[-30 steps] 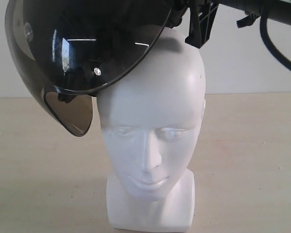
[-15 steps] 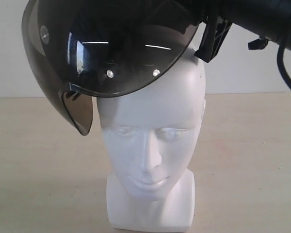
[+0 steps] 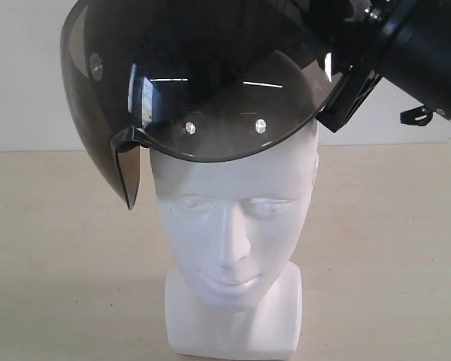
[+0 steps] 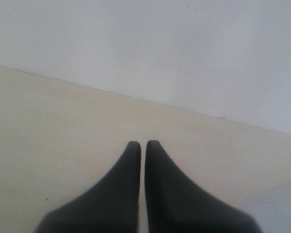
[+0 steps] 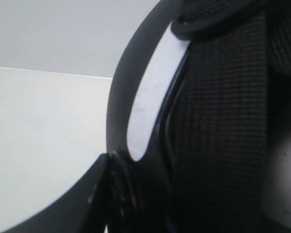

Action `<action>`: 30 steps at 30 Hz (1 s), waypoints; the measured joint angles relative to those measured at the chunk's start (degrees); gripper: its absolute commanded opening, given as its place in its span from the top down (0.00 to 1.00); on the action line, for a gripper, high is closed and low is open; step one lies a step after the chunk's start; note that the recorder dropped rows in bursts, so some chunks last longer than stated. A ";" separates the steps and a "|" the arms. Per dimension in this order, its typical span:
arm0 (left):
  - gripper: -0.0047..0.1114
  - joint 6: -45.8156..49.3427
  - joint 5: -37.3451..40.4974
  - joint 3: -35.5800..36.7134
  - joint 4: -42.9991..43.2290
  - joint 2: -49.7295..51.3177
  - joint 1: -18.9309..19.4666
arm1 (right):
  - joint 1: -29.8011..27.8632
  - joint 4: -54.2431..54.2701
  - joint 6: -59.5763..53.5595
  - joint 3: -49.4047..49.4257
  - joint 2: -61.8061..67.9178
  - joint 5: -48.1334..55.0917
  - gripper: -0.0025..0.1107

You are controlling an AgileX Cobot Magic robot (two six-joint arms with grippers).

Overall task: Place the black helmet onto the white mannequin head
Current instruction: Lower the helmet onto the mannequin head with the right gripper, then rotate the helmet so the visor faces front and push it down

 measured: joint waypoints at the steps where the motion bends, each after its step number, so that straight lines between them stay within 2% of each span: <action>1: 0.92 0.00 0.00 0.00 0.00 0.00 0.00 | 0.01 0.20 0.09 0.47 0.00 -0.43 0.98; 13: 0.92 0.00 0.00 0.00 0.00 0.00 0.00 | -0.22 0.78 0.59 2.98 0.00 -2.95 0.98; 30: 0.92 0.00 0.00 0.00 0.00 0.00 0.00 | -0.24 0.38 3.29 2.98 -0.45 -0.61 0.98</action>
